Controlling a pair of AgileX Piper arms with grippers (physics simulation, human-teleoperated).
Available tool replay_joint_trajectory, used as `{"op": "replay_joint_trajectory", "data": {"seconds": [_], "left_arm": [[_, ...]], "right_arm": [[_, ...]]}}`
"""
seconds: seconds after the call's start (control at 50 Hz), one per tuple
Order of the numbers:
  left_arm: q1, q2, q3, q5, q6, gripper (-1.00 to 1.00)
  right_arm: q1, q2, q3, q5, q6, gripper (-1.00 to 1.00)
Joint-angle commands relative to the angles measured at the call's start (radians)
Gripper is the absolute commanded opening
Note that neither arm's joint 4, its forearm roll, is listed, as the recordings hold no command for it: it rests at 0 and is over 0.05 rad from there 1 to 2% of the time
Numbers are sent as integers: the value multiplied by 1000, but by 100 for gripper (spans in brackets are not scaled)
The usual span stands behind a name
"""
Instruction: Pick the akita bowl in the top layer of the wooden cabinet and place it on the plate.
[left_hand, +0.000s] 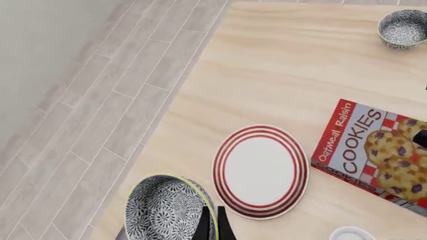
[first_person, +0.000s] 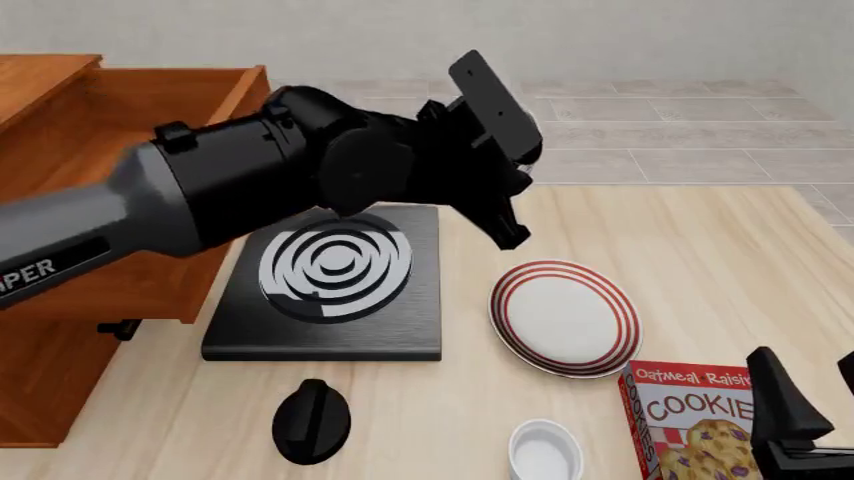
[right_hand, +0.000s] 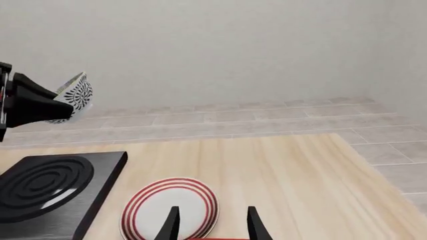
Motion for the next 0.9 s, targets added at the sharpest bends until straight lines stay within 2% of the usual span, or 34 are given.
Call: {"op": "replay_joint_trajectory", "data": {"seconds": [0.02,0.4,0.6,0.9], "left_arm": [[-12,33,19,-39,3,-100],[-47,99,56,-99,-6,-100],[-55,149,37,-108,-9,-100],[-90,187,61,-149,28,-100]], "right_arm": [[-2,0,0,1,7,100],[-5,3,-1,-1,21,100],[-3,11,-1,-7,22,100],[-4,10,-4,-4,28,100]]}}
